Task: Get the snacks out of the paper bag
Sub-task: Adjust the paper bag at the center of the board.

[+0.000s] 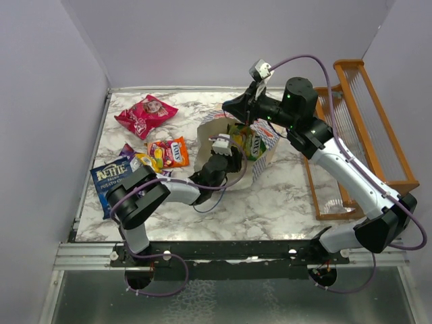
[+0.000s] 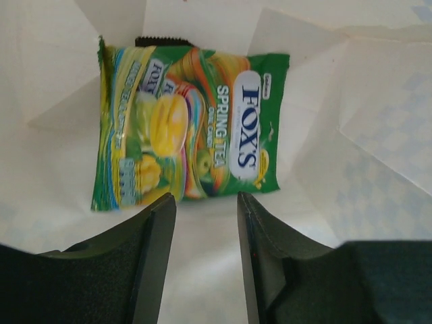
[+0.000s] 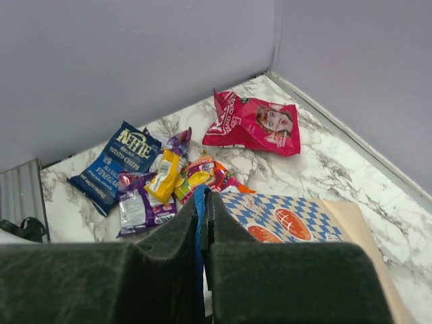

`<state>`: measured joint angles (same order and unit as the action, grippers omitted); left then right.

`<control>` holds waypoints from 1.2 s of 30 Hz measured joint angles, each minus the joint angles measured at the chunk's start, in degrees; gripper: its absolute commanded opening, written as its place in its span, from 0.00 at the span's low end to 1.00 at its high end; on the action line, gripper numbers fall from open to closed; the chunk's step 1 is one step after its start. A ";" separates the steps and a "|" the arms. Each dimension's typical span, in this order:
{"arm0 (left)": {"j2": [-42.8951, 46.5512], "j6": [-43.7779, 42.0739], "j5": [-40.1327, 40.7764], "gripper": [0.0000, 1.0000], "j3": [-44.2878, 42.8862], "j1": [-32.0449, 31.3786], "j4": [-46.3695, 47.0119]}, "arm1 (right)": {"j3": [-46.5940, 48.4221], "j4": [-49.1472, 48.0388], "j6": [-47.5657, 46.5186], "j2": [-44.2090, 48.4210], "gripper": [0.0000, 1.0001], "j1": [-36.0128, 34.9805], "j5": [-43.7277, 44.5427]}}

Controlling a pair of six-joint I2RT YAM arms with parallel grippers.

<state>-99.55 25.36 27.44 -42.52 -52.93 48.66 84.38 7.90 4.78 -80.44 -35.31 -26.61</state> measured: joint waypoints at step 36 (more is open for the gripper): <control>-14.12 -11.80 -6.60 0.72 -24.72 10.38 -23.15 | -0.22 2.14 -3.74 0.76 0.02 0.00 0.09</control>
<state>-113.67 13.56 20.84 -67.24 -42.54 25.52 84.16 10.04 1.04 -79.68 -35.31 -26.52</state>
